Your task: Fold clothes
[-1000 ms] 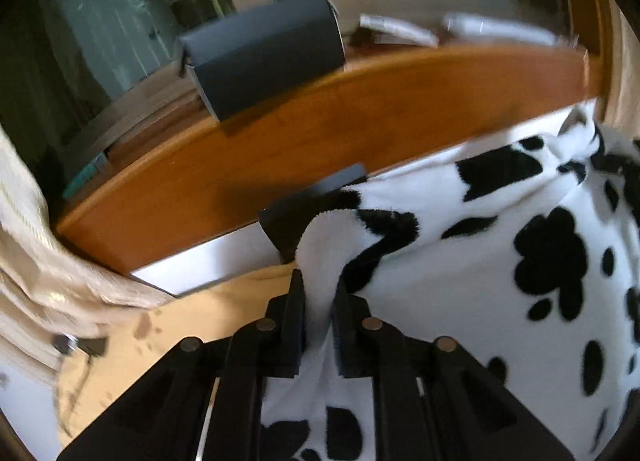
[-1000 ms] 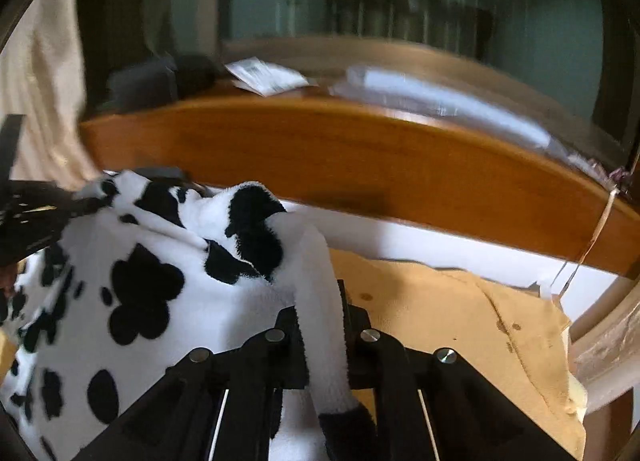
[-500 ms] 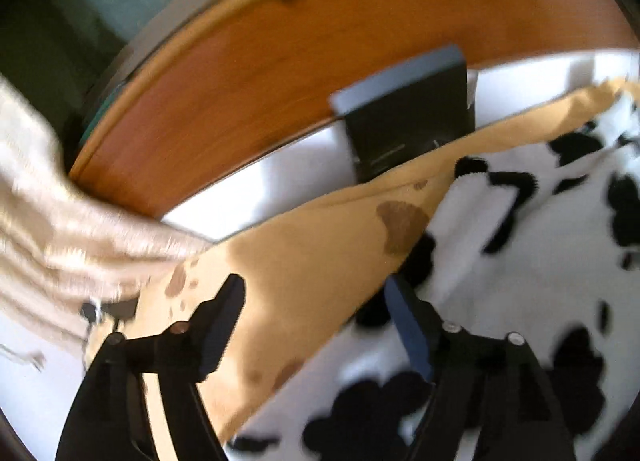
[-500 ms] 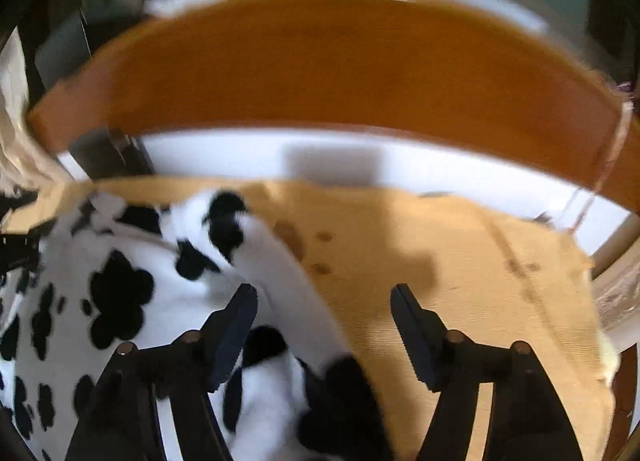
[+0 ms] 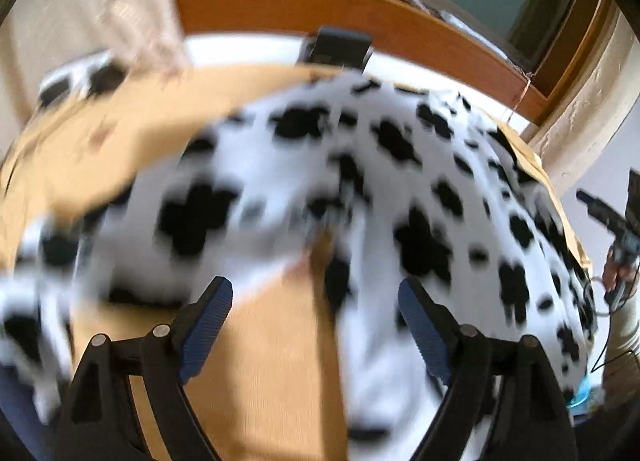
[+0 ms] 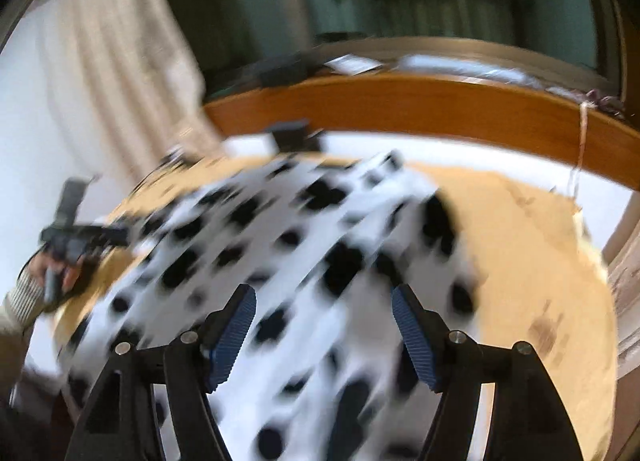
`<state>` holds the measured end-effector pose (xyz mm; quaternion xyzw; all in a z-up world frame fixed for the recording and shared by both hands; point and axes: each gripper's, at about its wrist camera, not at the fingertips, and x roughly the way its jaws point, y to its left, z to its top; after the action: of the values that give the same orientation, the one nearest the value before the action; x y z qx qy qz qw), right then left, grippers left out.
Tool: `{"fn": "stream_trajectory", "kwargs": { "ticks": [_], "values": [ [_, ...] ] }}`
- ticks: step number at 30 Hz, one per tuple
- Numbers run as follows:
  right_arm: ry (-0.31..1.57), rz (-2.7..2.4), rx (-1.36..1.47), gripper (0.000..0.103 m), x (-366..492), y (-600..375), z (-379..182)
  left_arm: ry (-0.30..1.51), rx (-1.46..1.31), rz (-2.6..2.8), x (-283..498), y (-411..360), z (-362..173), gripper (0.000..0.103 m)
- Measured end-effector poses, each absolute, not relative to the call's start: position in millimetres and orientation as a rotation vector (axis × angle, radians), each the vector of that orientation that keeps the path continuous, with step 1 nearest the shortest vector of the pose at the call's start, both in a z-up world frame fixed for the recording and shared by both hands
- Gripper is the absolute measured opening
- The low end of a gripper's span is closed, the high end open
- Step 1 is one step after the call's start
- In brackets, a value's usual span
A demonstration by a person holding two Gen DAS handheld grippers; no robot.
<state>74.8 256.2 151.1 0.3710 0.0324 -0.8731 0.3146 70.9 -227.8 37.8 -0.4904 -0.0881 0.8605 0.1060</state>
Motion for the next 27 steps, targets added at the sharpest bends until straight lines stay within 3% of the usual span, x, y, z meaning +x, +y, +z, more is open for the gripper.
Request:
{"fn": "stream_trajectory", "kwargs": {
  "ticks": [8,21,27],
  "values": [
    [0.154,-2.169,1.033,0.073,169,241,100,-0.288,-1.494,2.519,154,-238,2,0.088],
    [-0.299,-2.125,1.037,0.073,188,289,61,-0.447,-1.342,2.560,239,-250,-8,0.094],
    [-0.176,-2.150,1.016,0.073,204,298,60,-0.145,-1.364,2.603,268,-228,-13,0.094]
  ]
}}
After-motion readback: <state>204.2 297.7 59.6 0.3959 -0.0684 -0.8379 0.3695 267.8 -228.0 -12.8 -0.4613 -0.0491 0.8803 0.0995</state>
